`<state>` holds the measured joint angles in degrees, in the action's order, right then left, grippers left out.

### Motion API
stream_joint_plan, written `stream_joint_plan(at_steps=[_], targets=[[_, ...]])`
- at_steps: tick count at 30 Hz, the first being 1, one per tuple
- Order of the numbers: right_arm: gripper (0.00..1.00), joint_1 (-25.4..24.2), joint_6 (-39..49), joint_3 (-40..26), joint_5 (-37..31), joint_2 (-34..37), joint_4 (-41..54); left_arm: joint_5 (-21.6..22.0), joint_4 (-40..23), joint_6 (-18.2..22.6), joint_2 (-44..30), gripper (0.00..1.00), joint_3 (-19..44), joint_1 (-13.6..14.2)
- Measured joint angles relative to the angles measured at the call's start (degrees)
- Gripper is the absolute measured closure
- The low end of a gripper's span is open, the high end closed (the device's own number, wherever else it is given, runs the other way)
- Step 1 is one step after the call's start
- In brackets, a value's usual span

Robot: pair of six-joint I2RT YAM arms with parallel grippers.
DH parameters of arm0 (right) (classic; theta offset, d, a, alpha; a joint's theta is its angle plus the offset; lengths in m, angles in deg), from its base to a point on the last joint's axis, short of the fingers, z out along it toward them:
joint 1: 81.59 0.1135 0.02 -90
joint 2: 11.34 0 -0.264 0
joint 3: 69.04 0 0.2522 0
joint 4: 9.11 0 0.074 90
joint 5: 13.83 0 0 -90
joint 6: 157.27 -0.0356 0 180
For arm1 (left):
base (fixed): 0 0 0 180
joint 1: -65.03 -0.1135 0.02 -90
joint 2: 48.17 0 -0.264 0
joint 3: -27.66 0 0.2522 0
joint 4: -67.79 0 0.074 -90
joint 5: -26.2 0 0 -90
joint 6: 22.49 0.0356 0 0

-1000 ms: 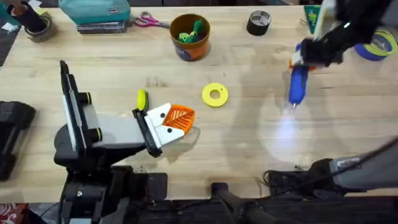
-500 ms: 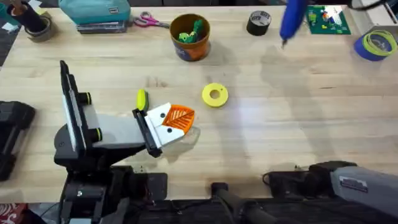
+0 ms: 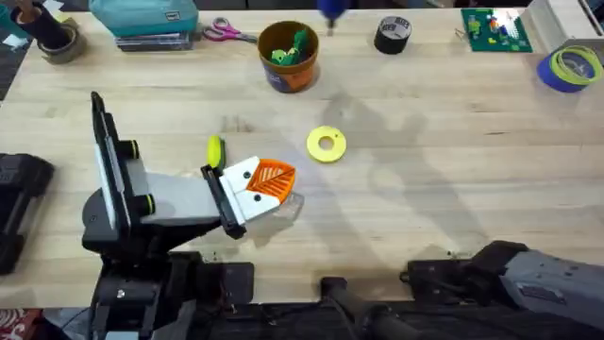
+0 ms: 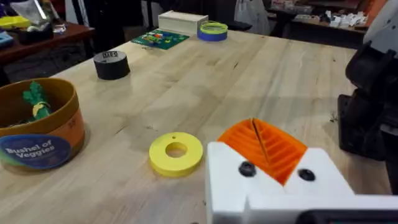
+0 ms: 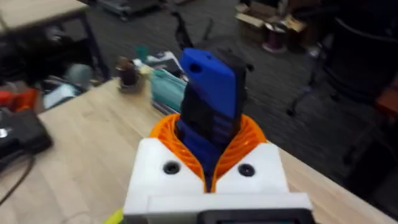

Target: Pick up the gripper from the table and insert it into the empty holder that is missing its gripper. Then pick up a screw, insert it into the mounting hole, and use the screwdriver to tighten it. Finally, clean up the table by picking up the vegetable and placing it into the bucket.

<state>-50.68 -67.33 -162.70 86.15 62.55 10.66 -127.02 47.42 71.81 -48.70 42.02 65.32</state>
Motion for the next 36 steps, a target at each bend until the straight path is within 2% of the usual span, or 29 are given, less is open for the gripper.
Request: stream_joint_plan(at_steps=[6, 12, 14, 27, 28, 36], targets=[[0.977, 7.5, -0.2, 0.0, 0.3, 0.0, -5.2, 0.0, 0.0, 0.0, 0.0, 0.996, 0.0, 0.0], [0.977, 11.9, -0.2, 0.0, 0.7, 0.0, -9.5, 0.0, 0.0, 0.0, 0.0, 0.996, 0.0, 0.0], [0.977, 12.5, -0.2, 0.0, 2.7, 0.0, -10.5, 0.0, 0.0, 0.0, 0.0, 0.996, 0.0, 0.0], [0.977, 12.8, -1.2, 0.0, 30.8, 0.0, -19.4, 0.0, 0.0, 0.0, 0.0, 0.996, 0.0, 0.0], [0.977, 12.6, -1.5, 0.0, 35.7, 0.0, -19.3, 0.0, 0.0, 0.0, 0.0, 0.996, 0.0, 0.0], [0.977, 9.0, -2.8, 0.0, 47.4, 0.0, -19.5, 0.0, 0.0, 0.0, 0.0, 0.996, 0.0, 0.0]])
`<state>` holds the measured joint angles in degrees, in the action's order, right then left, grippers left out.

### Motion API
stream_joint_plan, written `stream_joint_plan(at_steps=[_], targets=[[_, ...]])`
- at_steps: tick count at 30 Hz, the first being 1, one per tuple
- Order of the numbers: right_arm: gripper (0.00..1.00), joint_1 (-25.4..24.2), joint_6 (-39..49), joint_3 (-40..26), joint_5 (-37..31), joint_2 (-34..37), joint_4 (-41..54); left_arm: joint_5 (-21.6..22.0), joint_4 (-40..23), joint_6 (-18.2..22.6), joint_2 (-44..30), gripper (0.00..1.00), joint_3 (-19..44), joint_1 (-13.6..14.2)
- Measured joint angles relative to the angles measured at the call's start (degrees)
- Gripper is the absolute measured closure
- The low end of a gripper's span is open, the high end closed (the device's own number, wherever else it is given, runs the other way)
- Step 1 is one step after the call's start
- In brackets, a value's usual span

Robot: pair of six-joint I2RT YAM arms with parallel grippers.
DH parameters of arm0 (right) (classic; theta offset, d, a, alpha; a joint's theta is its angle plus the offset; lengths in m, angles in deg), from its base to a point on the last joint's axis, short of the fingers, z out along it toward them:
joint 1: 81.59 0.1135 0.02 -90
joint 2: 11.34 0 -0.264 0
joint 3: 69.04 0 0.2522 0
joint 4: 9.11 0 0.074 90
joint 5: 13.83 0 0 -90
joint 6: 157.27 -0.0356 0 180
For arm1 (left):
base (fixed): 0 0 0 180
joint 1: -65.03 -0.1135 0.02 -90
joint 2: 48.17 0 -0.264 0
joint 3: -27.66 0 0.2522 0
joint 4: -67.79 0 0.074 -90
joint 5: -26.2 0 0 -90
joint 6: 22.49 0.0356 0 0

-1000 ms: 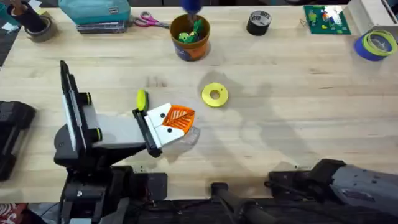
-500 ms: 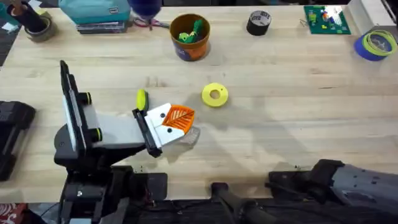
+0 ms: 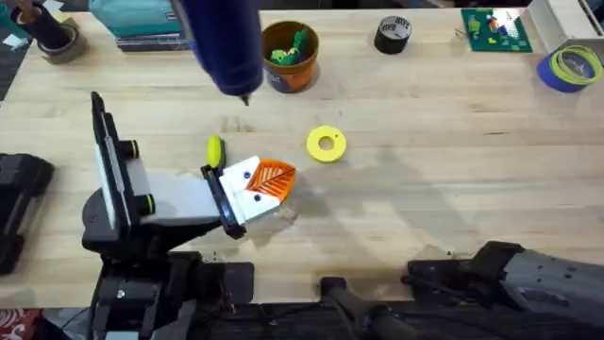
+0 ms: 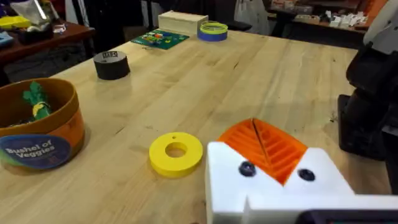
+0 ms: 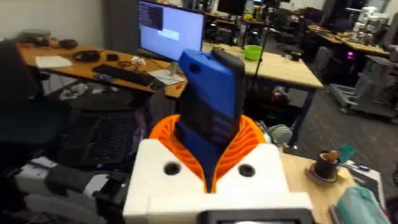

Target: Pick up the gripper from the table and insert it into the empty holder that is missing its gripper. Then pick up a screw, insert it into the mounting hole, and use the screwdriver to tighten it. Finally, clean up the table by picking up the vegetable and placing it into the bucket.

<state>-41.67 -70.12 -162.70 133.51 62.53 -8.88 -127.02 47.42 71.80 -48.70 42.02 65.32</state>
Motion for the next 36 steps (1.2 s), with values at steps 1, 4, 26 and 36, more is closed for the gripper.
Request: stream_joint_plan(at_steps=[1, 4, 26, 36], targets=[[0.977, -0.3, -0.2, 0.0, 1.1, 0.0, 0.0, 0.0, 0.0, 0.0, 0.0, 0.996, 0.0, 0.0], [0.977, -0.5, -0.4, 0.0, 4.1, 0.0, 0.1, 0.0, 0.0, 0.0, 0.0, 0.996, 0.0, 0.0], [0.978, 1.7, -4.5, 9.1, 8.3, 0.9, -15.1, 0.0, 0.0, 0.0, 0.0, 0.996, 0.0, 0.0], [0.978, 1.6, -7.7, 16.0, 7.6, 0.9, -21.8, 0.0, 0.0, 0.0, 0.0, 0.996, 0.0, 0.0]])
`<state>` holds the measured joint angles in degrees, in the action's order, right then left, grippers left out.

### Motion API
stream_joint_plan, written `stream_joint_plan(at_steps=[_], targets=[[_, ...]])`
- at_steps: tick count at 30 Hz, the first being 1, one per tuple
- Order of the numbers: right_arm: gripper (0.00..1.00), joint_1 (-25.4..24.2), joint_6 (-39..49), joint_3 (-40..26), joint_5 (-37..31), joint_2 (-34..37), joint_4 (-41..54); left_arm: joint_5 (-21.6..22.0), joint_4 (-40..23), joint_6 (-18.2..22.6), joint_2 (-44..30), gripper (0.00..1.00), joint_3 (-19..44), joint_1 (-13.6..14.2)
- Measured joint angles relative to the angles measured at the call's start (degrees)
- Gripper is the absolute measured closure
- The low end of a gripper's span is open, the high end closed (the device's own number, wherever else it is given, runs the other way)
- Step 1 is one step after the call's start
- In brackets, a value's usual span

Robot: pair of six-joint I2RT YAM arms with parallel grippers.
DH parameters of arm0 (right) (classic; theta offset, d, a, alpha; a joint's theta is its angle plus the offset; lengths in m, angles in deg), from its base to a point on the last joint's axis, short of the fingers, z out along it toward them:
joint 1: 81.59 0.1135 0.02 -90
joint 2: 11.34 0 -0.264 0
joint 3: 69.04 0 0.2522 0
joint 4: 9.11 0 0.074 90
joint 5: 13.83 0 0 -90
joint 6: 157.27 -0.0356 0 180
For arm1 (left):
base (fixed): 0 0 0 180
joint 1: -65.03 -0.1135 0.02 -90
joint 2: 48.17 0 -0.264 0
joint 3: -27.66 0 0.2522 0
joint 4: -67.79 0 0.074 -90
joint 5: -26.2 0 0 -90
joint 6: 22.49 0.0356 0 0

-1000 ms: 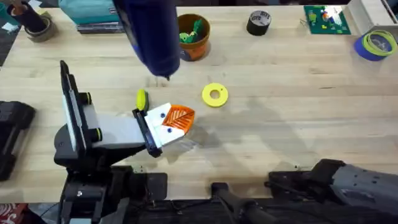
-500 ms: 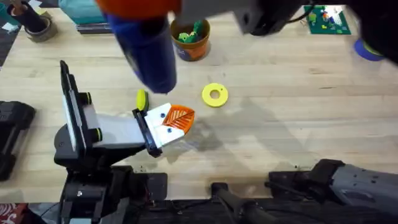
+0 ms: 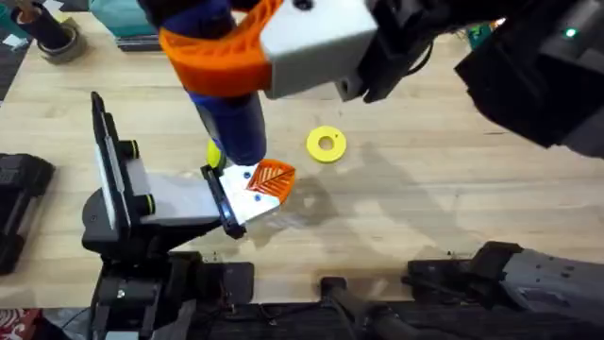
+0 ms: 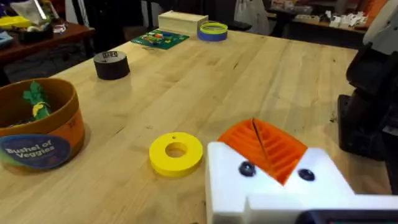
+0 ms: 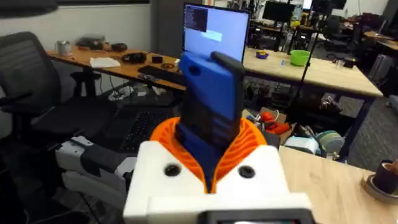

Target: Pick up the gripper from the table and insert it into the empty holder that is missing its gripper. Then pick up a screw, insert it into the mounting hole, and use the screwdriver to tighten it. Finally, clean up the table by picking up the vegetable and placing it into the bucket.

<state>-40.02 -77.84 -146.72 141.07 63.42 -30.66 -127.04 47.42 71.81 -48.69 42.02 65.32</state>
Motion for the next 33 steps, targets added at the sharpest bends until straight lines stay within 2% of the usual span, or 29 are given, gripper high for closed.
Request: stream_joint_plan(at_steps=[9, 15, 33], targets=[[0.978, 0.0, -1.1, 1.9, -0.6, 2.7, -7.7, 0.0, 0.0, 0.0, 0.0, 0.996, 0.0, 0.0], [0.978, 0.0, -1.9, 2.4, -0.8, 6.5, -8.8, 0.0, 0.0, 0.0, 0.0, 0.996, 0.0, 0.0], [0.978, 0.0, -1.0, 6.9, -2.1, 6.6, -12.7, 0.0, 0.0, 0.0, 0.0, 0.996, 0.0, 0.0]])
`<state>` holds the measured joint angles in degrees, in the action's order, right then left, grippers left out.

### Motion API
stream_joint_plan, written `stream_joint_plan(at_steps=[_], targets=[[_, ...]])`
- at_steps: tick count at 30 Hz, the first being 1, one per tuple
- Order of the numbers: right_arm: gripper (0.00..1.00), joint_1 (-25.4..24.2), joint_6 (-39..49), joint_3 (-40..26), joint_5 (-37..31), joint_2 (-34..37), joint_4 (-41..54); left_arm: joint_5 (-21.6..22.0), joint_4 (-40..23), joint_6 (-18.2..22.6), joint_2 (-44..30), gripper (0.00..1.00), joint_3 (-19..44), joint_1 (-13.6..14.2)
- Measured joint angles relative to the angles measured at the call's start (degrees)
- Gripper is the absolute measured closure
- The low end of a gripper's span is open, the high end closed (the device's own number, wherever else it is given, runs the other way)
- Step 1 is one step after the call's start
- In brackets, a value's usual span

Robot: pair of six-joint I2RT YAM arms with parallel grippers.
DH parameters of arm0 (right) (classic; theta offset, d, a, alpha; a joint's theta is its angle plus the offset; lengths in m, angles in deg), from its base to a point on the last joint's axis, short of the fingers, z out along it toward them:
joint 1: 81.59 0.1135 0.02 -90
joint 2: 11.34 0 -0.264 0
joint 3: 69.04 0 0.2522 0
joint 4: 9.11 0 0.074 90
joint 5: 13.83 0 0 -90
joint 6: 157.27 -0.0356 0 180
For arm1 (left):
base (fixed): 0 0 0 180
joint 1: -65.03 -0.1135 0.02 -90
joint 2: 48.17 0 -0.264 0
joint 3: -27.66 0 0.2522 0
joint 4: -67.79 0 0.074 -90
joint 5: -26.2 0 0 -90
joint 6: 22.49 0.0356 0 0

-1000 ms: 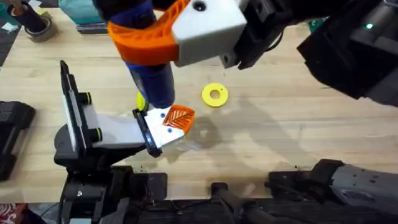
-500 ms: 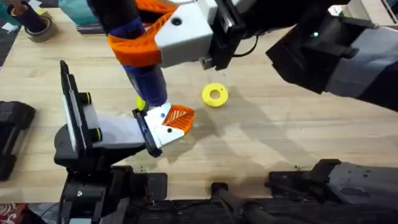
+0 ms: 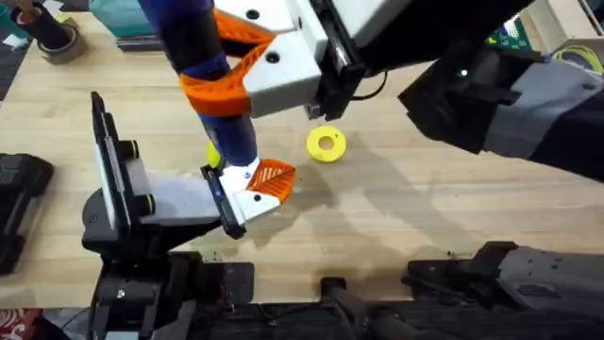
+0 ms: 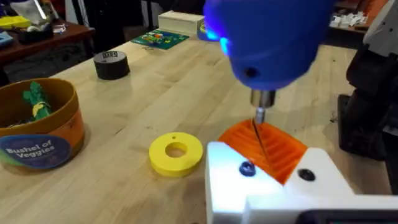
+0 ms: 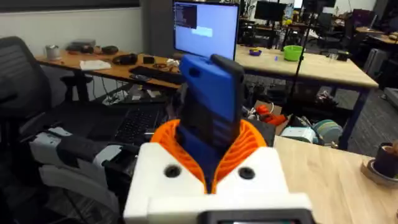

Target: Pick up the gripper from the table and insert it into the empty holder that is missing its gripper. Then pick up a screw, insert it into the mounting hole, and use the screwdriver to tighten it. Finally, clean up the table by picking up the vegetable and placing it into the bucket.

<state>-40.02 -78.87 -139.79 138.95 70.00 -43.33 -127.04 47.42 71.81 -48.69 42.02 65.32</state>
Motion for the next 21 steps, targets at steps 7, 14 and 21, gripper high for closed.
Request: stream_joint_plan(at_steps=[7, 14, 21], targets=[[0.978, 0.0, 0.0, 0.1, -0.2, 0.1, -0.1, 0.0, 0.0, 0.0, 0.0, 0.996, 0.0, 0.0], [0.978, 0.0, 0.0, 0.1, -0.2, 1.5, -0.2, 0.0, 0.0, 0.0, 0.0, 0.996, 0.0, 0.0], [0.978, 0.0, 0.0, 0.1, -0.2, 2.1, -0.2, 0.0, 0.0, 0.0, 0.0, 0.996, 0.0, 0.0]])
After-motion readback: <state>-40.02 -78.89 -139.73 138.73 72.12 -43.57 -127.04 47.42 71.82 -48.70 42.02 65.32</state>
